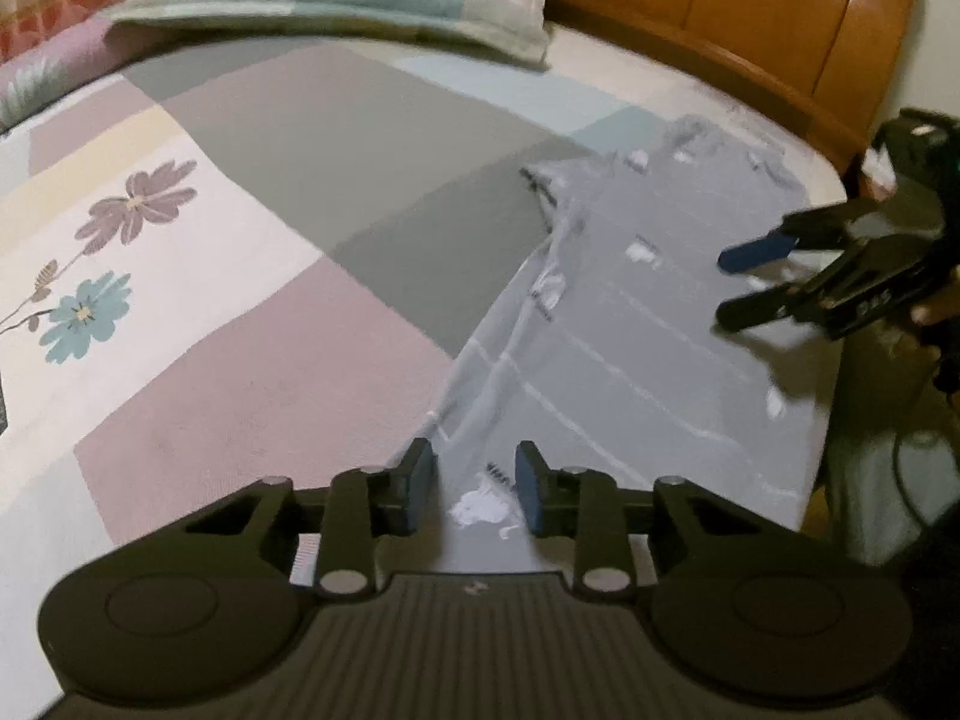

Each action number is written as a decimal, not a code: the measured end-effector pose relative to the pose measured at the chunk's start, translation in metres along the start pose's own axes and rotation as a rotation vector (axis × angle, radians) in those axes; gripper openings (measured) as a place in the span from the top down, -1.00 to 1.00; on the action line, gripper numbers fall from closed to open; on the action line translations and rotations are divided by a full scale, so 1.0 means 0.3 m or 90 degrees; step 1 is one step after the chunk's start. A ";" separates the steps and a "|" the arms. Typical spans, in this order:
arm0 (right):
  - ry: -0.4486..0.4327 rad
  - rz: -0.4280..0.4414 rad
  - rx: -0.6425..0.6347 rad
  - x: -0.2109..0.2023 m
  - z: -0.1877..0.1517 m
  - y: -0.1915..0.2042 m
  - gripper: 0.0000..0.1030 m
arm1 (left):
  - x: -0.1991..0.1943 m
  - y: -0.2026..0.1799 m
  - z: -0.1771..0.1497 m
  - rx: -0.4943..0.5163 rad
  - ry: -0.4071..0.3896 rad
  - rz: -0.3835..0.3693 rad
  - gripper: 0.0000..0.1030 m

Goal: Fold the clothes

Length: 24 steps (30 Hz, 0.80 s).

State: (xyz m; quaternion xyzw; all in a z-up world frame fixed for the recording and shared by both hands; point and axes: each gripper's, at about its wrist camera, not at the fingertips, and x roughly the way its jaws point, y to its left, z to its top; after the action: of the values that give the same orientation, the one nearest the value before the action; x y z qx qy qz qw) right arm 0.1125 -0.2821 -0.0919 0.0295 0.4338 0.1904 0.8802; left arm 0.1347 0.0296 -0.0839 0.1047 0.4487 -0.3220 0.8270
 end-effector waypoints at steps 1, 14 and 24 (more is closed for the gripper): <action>-0.002 0.003 0.002 -0.001 -0.001 -0.004 -0.63 | 0.001 0.005 0.000 0.005 0.004 -0.004 0.49; -0.007 0.028 0.005 -0.033 0.011 0.016 -0.63 | -0.036 -0.067 -0.023 0.085 0.024 0.055 0.97; -0.015 0.055 -0.022 -0.054 0.036 0.078 -0.63 | -0.033 -0.003 0.008 0.034 0.008 0.051 0.98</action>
State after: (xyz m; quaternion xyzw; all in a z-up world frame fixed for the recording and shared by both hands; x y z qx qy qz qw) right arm 0.1047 -0.2649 -0.0680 0.0349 0.4185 0.2356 0.8764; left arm 0.1318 0.0322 -0.0743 0.1471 0.4406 -0.2998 0.8333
